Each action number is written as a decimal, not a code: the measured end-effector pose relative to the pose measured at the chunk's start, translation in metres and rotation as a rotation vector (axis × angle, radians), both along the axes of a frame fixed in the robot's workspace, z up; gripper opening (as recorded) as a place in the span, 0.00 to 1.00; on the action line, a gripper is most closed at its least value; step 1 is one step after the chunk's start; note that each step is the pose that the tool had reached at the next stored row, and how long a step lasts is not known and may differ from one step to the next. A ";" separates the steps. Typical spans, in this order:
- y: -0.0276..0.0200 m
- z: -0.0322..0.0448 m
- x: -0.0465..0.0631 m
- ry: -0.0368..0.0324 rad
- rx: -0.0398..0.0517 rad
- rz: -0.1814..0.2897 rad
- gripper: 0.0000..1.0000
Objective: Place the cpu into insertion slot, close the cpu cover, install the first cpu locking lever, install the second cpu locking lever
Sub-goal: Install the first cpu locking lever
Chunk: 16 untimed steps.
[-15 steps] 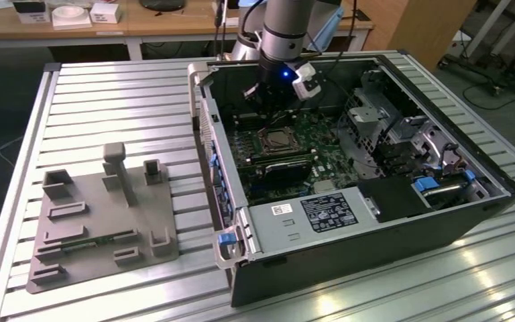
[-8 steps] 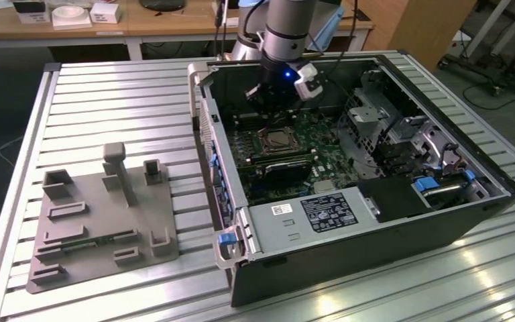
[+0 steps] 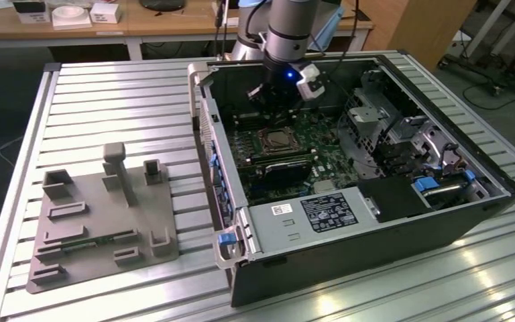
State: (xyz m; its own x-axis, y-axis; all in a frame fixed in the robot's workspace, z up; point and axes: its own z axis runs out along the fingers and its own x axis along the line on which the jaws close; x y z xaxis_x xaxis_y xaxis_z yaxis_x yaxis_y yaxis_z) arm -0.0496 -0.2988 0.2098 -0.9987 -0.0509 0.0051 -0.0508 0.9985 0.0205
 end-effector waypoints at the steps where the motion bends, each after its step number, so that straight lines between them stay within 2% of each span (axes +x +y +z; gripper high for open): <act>1: 0.0000 -0.0002 0.001 0.0000 0.0000 0.000 0.11; 16: 0.0005 -0.0029 0.007 -0.0003 0.0001 0.000 0.11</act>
State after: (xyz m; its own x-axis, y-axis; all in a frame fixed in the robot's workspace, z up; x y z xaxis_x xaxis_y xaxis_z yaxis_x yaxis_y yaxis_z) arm -0.0426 -0.2983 0.2069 -0.9987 -0.0510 0.0049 -0.0509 0.9985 0.0206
